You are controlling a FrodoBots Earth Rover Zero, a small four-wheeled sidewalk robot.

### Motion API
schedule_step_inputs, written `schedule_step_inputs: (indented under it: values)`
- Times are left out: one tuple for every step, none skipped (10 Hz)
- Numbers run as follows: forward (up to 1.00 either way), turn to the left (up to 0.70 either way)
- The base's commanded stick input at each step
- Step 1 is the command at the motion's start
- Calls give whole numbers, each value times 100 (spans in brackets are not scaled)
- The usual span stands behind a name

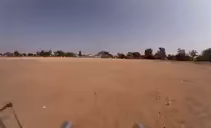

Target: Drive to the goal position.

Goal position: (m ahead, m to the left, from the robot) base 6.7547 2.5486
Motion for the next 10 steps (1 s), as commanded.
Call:
schedule_step_inputs:
  values:
    - [70,0]
    - [70,0]
    - [70,0]
    - [70,0]
    - [70,0]
    - [70,0]
    - [70,0]
    - [70,0]
    - [70,0]
    - [70,0]
